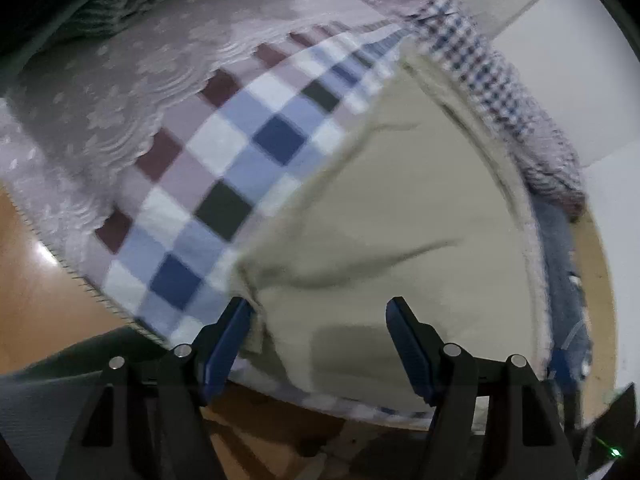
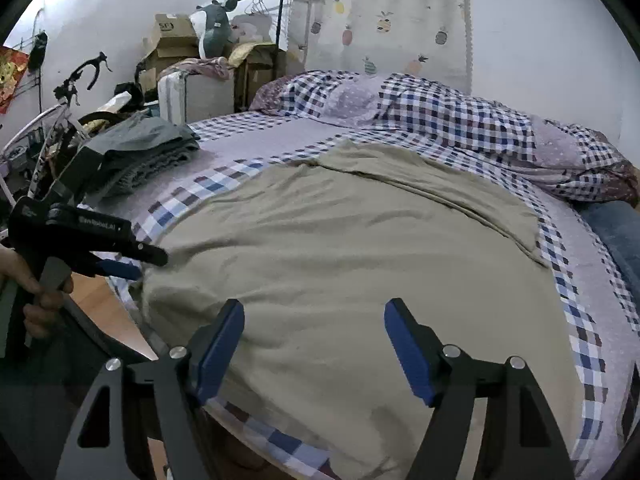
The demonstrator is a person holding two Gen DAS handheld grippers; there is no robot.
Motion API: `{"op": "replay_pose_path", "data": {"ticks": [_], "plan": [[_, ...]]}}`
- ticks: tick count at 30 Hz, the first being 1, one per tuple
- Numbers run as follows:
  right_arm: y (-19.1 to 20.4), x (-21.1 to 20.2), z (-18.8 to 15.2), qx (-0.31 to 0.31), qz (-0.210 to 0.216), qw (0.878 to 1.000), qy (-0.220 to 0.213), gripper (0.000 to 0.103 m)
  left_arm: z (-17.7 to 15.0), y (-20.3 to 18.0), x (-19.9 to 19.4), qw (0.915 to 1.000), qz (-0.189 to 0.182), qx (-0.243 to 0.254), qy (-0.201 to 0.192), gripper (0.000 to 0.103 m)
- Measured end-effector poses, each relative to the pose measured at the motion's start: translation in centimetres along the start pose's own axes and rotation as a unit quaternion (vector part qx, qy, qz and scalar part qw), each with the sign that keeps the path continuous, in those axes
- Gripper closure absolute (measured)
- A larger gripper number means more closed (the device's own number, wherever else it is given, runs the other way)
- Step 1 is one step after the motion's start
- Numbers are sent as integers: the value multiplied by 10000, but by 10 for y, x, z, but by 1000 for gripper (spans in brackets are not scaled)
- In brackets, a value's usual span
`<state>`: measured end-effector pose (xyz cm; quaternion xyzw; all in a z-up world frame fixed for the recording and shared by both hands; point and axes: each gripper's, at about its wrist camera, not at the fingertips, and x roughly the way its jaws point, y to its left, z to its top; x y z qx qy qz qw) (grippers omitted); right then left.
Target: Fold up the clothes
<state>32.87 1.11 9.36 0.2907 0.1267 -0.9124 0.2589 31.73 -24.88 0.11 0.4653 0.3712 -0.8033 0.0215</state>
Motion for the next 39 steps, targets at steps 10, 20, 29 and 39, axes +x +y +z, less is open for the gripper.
{"op": "replay_pose_path", "data": {"ticks": [10,20,29,39], "plan": [[40,25,-7,-373,689,9968,162,25,11,15,-22,9911,-1199,-503,-270,28],[98,44,-21,-1197,1060,9864,392,25,9,44,-17,9972,459,-591,-96,28],[106,42,-27,-1301,1060,9852,337,25,2,44,-26,9962,247,-840,18,76],[140,57,-24,-1716,1151,9784,103,25,3,46,-49,9922,-700,-1029,-23,91]]}}
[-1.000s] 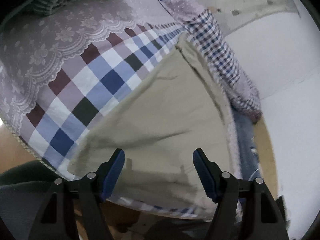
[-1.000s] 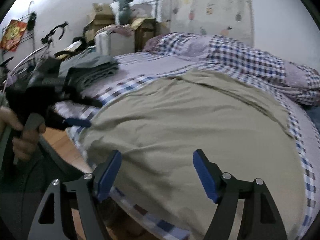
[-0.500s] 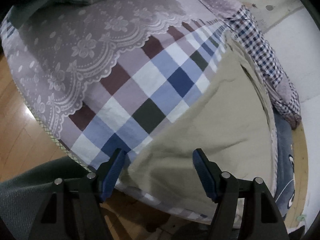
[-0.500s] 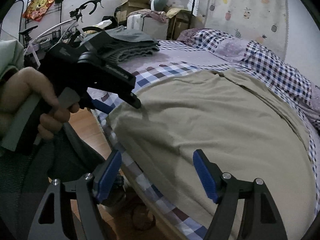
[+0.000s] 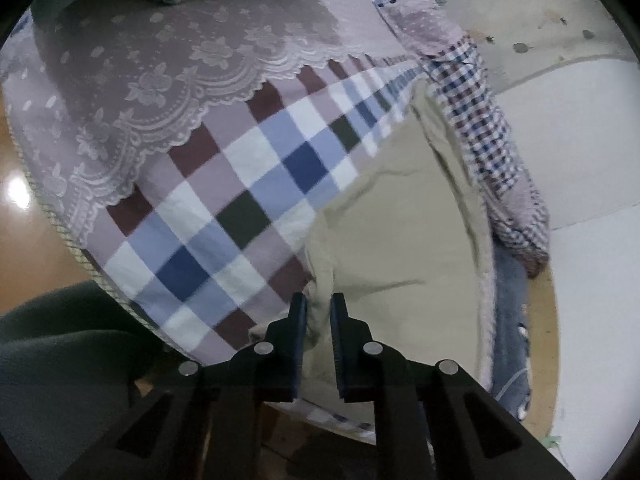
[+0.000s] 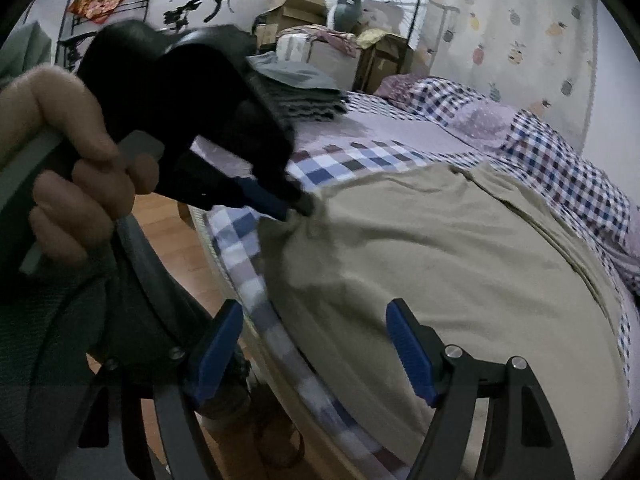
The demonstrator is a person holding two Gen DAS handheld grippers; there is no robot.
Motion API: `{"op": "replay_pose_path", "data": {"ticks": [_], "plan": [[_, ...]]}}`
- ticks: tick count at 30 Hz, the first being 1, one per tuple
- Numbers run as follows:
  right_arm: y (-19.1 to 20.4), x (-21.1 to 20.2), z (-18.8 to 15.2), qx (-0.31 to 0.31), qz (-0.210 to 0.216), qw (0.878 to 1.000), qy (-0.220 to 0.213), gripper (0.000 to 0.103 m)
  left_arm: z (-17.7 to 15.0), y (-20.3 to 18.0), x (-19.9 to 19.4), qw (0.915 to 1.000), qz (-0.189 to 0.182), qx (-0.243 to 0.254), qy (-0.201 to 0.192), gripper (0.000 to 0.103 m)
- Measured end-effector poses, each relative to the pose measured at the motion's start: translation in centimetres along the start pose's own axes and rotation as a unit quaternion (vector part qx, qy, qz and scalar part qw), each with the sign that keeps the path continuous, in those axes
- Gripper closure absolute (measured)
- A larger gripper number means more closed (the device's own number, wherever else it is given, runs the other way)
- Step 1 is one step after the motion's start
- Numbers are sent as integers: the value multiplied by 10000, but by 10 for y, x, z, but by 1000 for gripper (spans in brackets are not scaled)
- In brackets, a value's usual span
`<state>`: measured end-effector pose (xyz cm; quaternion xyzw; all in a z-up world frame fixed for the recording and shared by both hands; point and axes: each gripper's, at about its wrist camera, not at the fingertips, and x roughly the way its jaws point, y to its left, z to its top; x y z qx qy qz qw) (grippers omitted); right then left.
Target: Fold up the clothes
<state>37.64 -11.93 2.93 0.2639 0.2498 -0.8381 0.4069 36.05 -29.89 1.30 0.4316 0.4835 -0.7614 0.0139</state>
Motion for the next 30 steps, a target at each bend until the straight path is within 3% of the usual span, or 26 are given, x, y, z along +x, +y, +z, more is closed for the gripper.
{"op": "replay_pose_path", "data": {"ticks": [7,12,13,14,16,18,20,22,25,30], "plan": [[24,20,9,-502,-240,9982,-241,26,4,-2,-3,9979,-591,-97,227,91],[26,37,14,-452,-275,9983,-257,29,14,-18,17,9938,-982,-153,500,91],[25,40,15,-445,-300,9983,-241,38,16,-20,18,9934,-1013,-143,512,91],[24,44,16,-402,-288,9986,-198,59,17,-22,19,9931,-1040,-130,518,91],[18,51,18,-275,-236,9993,-106,88,19,-22,19,9926,-1097,-145,490,91],[6,53,18,39,-91,9999,-29,89,20,-19,16,9922,-1156,-218,412,87],[-7,52,19,375,30,9993,-29,90,22,-14,12,9925,-1154,-322,229,69],[-24,51,19,814,256,9963,-33,90,23,-11,9,9930,-1111,-385,45,41],[-43,48,18,1294,482,9904,-64,90,24,-18,17,9951,-946,-292,51,38],[-43,45,19,1395,631,9882,-53,86,20,-32,28,9971,-722,17,232,38]]}}
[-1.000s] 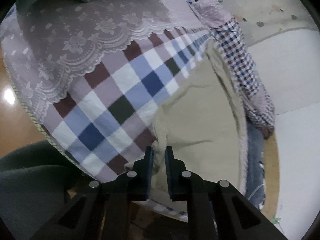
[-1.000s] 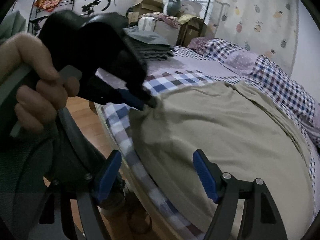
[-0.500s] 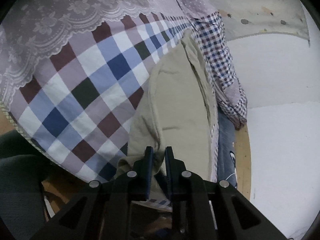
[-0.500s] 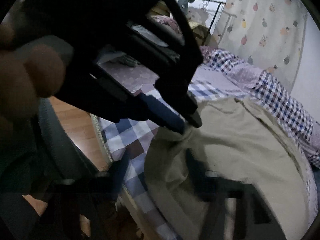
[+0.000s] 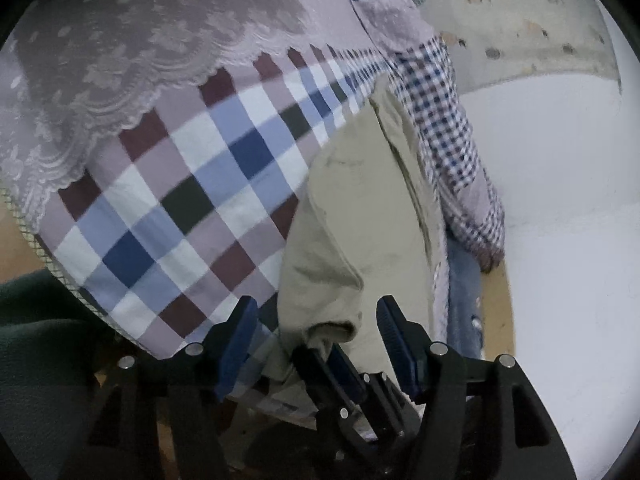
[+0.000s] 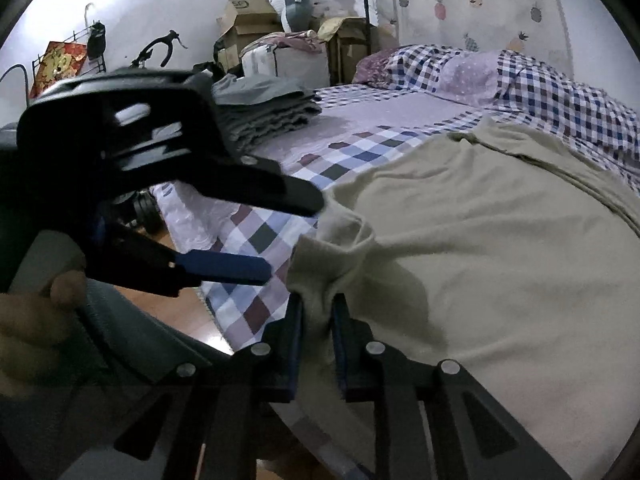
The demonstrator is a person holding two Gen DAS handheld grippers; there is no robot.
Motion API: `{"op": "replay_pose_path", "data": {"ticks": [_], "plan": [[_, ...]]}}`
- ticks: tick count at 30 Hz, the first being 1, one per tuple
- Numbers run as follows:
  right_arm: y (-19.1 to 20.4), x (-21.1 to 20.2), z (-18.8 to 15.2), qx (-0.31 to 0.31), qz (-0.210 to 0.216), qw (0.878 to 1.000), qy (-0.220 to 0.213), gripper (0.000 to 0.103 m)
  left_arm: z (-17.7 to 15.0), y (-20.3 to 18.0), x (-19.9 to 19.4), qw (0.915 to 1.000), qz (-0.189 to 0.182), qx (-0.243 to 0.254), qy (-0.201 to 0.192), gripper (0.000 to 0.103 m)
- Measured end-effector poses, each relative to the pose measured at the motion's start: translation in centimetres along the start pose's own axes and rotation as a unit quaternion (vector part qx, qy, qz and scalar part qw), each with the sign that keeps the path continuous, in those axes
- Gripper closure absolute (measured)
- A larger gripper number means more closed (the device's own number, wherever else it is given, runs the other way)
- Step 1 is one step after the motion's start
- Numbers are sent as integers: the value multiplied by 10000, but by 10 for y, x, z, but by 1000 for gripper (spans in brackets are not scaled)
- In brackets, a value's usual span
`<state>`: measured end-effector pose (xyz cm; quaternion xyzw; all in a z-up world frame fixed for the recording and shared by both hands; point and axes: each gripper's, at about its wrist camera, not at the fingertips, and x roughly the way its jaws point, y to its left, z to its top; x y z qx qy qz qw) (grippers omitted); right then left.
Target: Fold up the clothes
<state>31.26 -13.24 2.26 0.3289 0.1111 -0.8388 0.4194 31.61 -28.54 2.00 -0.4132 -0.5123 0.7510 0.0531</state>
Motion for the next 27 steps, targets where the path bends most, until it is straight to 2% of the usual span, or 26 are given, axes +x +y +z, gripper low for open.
{"op": "replay_pose_path", "data": {"ticks": [1,2,4,11,15,18,20,21,23,26,27], "plan": [[2,0,-1,-28,20,10000,14,83,-1,-2,2,10000,46,45,24,38],[3,0,-2,-58,39,10000,28,69,-1,-3,5,9999,114,65,56,38],[5,-2,-3,-55,29,10000,-14,55,-1,-2,8,9998,164,47,100,38],[1,-3,-2,128,72,9999,-11,55,-6,3,6,9992,319,159,180,38],[6,-5,-2,30,137,9999,-17,53,-9,3,5,9994,195,237,127,39],[13,-7,-3,-144,142,9998,-36,50,-11,3,7,9996,154,224,114,45],[17,-9,-4,-265,132,9995,-65,48,-12,7,10,9998,87,114,149,52],[19,-10,-5,-326,126,9994,-79,47,-12,11,10,9998,98,57,153,59],[23,-11,-7,-477,77,9988,-114,47,-11,18,9,9998,140,-42,132,63],[31,-12,-9,-756,-81,9969,-177,47,-11,20,8,9999,103,-100,44,77],[34,-14,-11,-901,-184,9955,-224,47,-11,20,7,9999,78,-116,-2,86]]}}
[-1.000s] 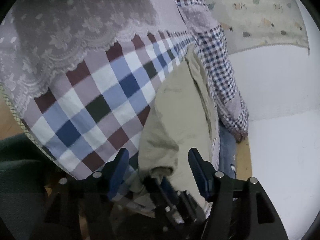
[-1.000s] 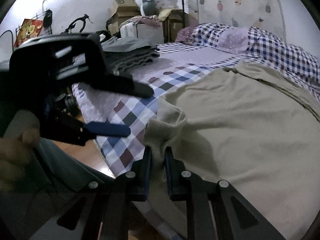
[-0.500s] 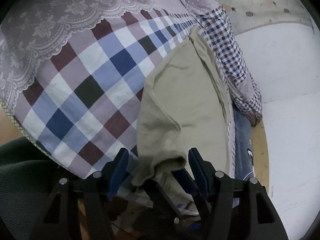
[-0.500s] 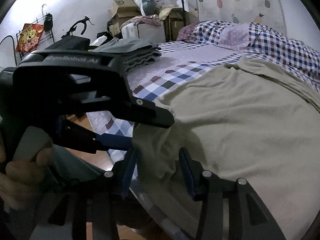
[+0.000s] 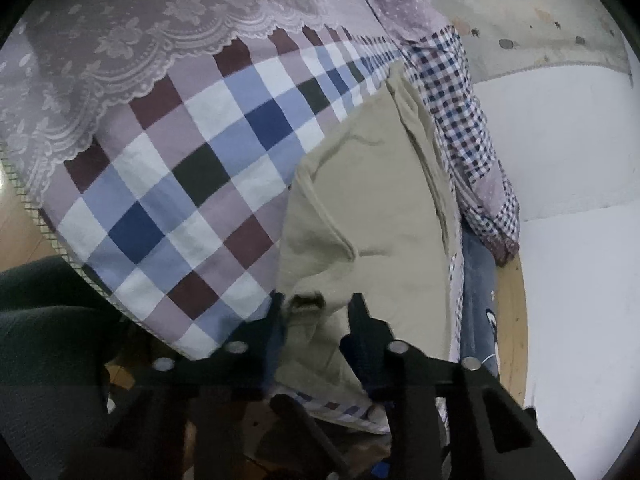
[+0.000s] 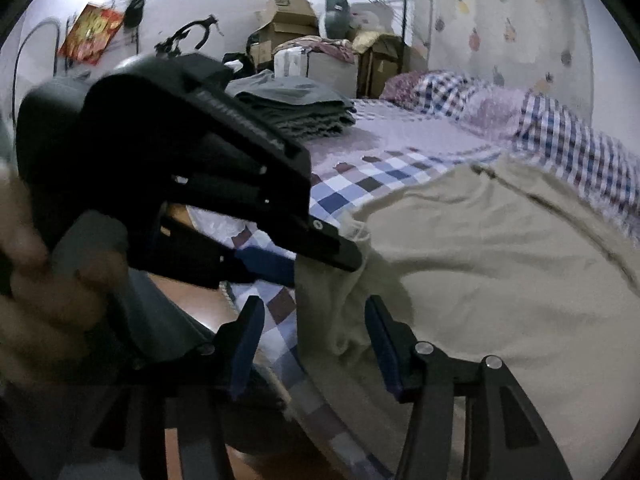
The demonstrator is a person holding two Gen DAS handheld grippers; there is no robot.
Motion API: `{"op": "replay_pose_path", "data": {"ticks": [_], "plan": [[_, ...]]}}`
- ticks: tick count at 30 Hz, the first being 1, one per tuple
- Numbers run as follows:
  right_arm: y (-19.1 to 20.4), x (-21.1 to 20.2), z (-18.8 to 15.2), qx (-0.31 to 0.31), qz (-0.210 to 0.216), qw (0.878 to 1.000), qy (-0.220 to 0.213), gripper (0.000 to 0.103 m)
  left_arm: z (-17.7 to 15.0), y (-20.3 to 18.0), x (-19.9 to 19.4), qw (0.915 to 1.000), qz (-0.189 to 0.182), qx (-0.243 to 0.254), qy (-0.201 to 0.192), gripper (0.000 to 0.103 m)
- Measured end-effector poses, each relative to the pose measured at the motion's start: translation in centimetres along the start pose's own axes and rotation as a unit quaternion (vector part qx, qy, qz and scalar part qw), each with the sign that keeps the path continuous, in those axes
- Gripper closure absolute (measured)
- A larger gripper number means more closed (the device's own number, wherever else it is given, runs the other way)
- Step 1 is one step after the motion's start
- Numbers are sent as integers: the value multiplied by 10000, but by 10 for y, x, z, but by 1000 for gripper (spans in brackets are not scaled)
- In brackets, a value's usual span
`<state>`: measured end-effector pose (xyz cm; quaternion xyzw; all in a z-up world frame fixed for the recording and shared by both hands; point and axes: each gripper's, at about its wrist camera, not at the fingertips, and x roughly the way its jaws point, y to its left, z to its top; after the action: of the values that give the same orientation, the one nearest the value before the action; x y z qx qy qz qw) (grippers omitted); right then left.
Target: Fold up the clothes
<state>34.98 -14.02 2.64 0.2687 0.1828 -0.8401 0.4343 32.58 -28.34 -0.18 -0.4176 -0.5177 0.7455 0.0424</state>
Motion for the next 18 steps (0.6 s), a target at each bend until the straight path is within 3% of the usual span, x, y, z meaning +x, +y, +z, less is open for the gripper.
{"op": "replay_pose_path", "data": {"ticks": [1,9,14,16,17,18], "plan": [[4,-1,-1,-152,-108,9998,-44,47,0,-1,0,10000,-45,-2,-43,91],[31,-4,0,-1119,-910,9889,-354,47,-12,-8,-21,9954,-885,174,-319,91],[29,1,0,-1214,-1132,9855,-350,50,-15,-9,-16,9958,-855,176,-270,91],[27,2,0,-1231,-1198,9846,-324,62,-16,-9,-16,9958,-850,175,-284,91],[26,4,0,-1226,-1196,9849,-266,77,-16,-9,-16,9958,-849,174,-293,91],[24,5,0,-1191,-1178,9856,-225,86,-16,-9,-17,9958,-847,174,-302,90]]}}
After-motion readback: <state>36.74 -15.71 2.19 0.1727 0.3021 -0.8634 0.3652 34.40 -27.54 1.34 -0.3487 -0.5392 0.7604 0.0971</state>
